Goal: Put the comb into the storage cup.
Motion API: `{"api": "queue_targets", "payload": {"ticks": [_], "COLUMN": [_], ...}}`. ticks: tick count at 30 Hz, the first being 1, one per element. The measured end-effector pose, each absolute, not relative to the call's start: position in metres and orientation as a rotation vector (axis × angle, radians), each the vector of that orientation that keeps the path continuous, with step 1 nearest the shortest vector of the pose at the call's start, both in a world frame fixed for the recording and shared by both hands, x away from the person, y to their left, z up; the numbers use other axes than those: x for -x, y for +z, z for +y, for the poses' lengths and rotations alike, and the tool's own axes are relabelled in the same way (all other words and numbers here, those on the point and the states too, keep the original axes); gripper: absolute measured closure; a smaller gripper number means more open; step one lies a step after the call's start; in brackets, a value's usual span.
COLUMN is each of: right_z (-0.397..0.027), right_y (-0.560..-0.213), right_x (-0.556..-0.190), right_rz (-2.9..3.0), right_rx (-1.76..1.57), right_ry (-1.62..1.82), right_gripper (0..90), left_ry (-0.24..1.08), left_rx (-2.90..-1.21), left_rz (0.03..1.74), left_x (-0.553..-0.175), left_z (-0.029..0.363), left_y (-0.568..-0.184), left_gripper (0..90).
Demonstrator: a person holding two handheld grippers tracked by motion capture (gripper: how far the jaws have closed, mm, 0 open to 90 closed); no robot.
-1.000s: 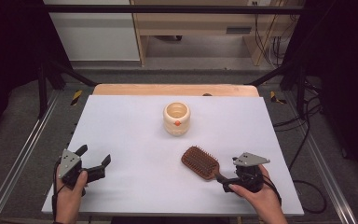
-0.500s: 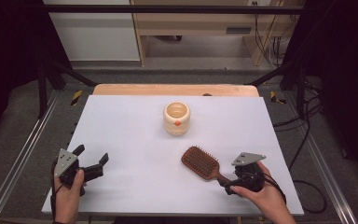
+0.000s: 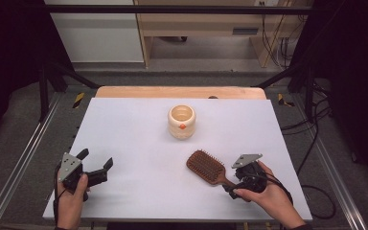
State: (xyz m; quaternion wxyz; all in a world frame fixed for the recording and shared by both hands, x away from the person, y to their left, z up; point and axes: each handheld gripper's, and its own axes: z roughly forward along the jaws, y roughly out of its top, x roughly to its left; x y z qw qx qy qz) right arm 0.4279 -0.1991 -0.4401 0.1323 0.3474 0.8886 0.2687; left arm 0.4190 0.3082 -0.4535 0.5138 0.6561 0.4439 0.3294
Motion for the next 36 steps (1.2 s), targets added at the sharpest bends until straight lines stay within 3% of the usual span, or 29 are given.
{"api": "queue_targets", "payload": {"ticks": [13,36], "right_z": [-0.198,-0.180], "right_y": [-0.446,-0.449], "right_x": [-0.431,-0.436], "right_rz": [2.613,2.694], "right_rx": [-1.046,-1.072], "right_ry": [0.769,0.681], "right_gripper": [15.8,46.4], "left_ry": [0.796,0.789], "left_rx": [-1.570,-1.582], "left_rz": [1.081,1.068], "left_x": [-0.420,-0.420], "left_z": [0.310,0.309], "left_y": [-0.454,-0.453], "left_gripper": [1.8,1.9]}}
